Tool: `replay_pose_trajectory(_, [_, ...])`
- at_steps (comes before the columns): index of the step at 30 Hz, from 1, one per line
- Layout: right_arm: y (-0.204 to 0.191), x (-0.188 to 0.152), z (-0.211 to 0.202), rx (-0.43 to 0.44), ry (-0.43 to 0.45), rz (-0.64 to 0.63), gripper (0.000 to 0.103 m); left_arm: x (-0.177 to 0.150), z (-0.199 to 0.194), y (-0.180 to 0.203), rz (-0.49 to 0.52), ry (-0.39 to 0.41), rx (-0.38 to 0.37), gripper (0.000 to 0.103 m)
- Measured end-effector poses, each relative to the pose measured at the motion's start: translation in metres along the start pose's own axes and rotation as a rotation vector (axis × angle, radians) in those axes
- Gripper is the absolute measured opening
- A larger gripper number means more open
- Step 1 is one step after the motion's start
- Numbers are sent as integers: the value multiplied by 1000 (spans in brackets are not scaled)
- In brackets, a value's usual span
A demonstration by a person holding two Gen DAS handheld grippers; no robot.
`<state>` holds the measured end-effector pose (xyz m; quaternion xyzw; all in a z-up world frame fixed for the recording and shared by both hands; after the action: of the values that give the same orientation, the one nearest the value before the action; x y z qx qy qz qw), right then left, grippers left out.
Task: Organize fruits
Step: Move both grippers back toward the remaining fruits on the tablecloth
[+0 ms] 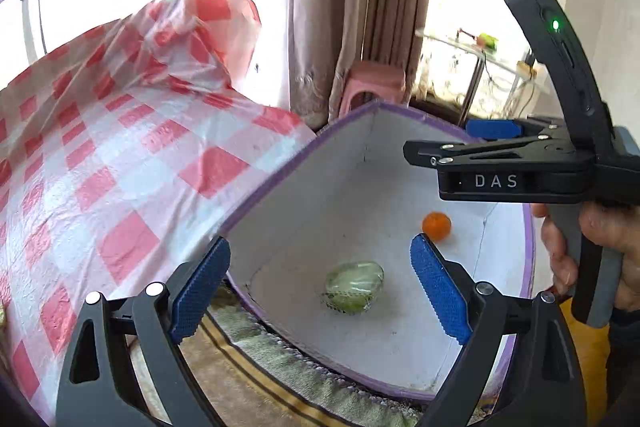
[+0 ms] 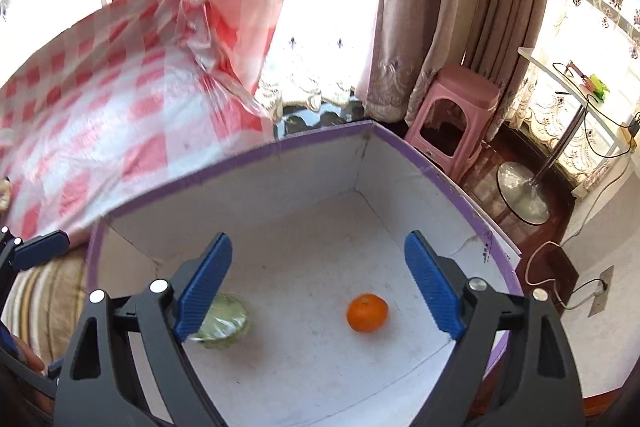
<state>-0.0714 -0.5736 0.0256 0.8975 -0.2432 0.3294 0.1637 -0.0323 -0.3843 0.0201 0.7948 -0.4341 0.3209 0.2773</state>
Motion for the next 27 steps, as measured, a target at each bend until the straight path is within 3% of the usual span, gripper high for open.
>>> replay_pose_trajectory(5, [-22, 13, -31, 52, 86, 33, 97, 0, -46, -36, -41, 60, 130, 90])
replay_pose_trajectory(9, [-50, 15, -41, 140, 122, 83, 97, -20, -79, -74, -85, 92, 242, 91])
replay_pose_trajectory(19, [-187, -12, -57, 402, 54, -90, 97, -87, -185, -158, -317, 172, 368, 91])
replay_pose_trajectory(27, [-261, -33, -70, 499, 31, -179, 97, -134, -227, -201, -434, 156, 477, 87])
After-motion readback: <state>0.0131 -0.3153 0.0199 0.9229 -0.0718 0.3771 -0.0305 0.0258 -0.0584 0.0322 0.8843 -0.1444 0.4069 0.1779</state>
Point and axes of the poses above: each gripper's, at about its wrist camera, not at the fingertips, and z roughly the way its jaws point, y to its right, x to its top, the point moved 4 cm from there along z, roughly the way its jaws point, and after that the axes turned 9 degrees about -x, right-handed, at the moved point
